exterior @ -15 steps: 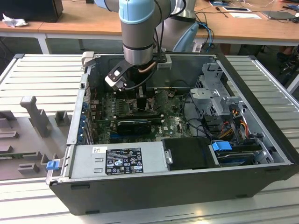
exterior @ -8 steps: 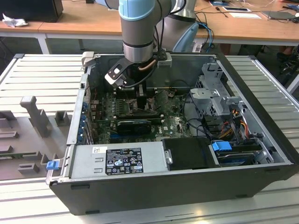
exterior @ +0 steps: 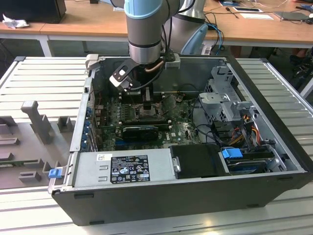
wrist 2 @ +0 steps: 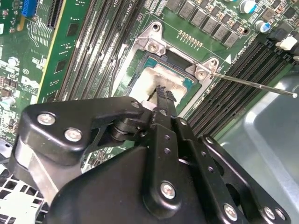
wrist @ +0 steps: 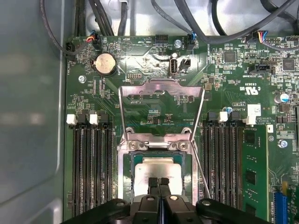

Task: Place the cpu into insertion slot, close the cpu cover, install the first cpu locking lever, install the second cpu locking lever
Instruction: 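Place the cpu into insertion slot, then close the cpu cover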

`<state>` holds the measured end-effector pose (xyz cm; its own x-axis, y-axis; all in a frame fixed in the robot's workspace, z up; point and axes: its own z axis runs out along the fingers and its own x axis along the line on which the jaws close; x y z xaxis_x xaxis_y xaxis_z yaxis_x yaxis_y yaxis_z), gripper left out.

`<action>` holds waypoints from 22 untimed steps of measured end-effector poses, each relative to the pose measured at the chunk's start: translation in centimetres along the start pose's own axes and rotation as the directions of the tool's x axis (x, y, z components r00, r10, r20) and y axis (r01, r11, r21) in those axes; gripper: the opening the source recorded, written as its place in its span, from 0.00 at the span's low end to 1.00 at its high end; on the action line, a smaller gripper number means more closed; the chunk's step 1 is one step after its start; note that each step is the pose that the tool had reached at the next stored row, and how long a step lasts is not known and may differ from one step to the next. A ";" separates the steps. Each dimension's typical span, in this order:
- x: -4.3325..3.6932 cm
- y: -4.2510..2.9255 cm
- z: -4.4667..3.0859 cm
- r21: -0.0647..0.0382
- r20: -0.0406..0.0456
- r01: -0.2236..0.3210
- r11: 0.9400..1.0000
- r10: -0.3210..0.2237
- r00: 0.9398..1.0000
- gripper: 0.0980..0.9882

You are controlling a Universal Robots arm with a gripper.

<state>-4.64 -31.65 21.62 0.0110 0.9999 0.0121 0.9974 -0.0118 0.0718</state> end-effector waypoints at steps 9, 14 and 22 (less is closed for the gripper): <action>0.01 0.10 -1.05 0.000 0.000 0.000 1.000 0.000 1.000 0.01; -0.03 1.10 -0.99 0.002 0.000 0.000 1.000 0.000 1.000 0.01; -0.04 1.78 -1.77 0.007 -0.001 0.000 1.000 0.000 1.000 0.01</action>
<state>-2.99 -31.73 23.51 0.0111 0.9999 0.0128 0.9978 -0.0119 0.0647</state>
